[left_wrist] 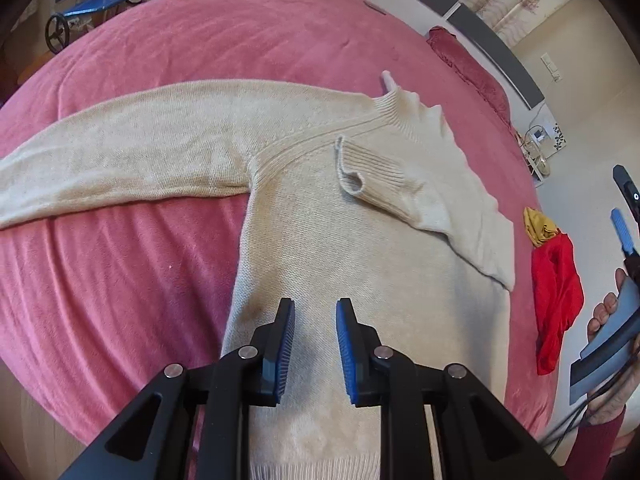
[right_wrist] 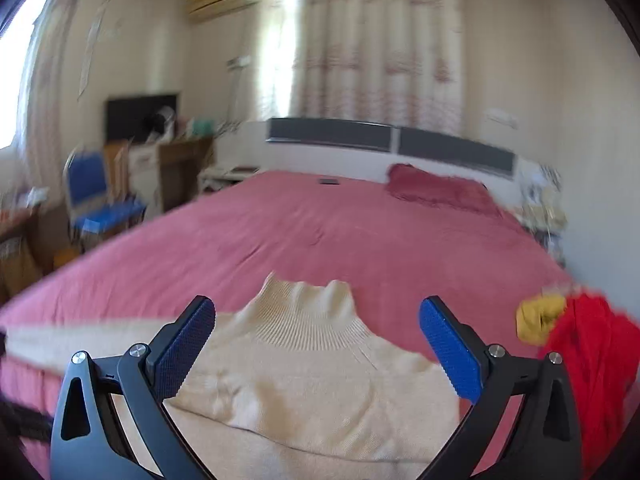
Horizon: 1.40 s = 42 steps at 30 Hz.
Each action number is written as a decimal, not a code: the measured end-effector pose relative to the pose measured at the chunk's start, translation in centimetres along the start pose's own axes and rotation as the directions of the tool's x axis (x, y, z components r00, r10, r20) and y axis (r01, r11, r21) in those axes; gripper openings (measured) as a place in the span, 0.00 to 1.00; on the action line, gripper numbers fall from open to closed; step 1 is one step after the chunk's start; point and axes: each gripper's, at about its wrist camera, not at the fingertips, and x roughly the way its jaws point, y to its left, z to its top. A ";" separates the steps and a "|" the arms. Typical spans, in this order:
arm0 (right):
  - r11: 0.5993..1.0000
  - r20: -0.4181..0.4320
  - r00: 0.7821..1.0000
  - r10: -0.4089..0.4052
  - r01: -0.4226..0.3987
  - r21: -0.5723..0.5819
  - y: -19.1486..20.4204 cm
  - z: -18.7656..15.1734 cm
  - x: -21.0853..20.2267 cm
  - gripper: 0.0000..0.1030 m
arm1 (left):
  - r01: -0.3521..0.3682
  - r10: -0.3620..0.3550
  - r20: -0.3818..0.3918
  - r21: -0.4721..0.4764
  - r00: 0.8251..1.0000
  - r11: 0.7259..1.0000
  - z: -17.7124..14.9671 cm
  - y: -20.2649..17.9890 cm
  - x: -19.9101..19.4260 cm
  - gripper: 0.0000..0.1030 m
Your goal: Fold clothes
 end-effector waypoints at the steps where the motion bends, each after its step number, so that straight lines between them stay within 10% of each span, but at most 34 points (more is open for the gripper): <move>1: 0.998 -0.020 1.000 0.009 -0.007 0.062 -1.1 0.1 -0.3 1.00 | 0.002 -0.002 0.007 0.007 1.000 1.000 -0.2 -0.2 -0.5 0.20; 7: 0.967 -0.215 0.952 0.216 -0.178 0.182 -3.9 -0.5 1.2 1.00 | 0.004 -0.006 0.039 0.037 0.999 0.999 -1.2 -0.5 -2.9 0.20; 13: 0.995 -0.316 0.948 -0.025 -0.007 -0.099 -1.3 -2.2 4.3 1.00 | 0.037 -0.038 0.048 0.025 0.998 0.999 0.4 -0.7 -2.1 0.20; 24: 0.993 -0.590 0.806 -0.043 -0.030 -0.113 -2.1 -7.2 14.4 1.00 | 0.040 -0.044 -0.086 -0.051 0.995 0.998 12.6 -1.9 8.0 0.21; 39: 0.992 -0.620 0.783 -0.053 0.112 0.057 -14.6 -9.0 16.3 1.00 | 0.079 -0.081 -0.125 -0.018 0.989 0.997 15.0 -4.3 13.5 0.18; 42: 0.984 -0.619 0.779 -0.105 0.169 0.047 -17.2 -8.3 16.1 1.00 | 0.061 -0.061 -0.081 -0.002 0.995 0.998 15.0 -4.8 12.8 0.04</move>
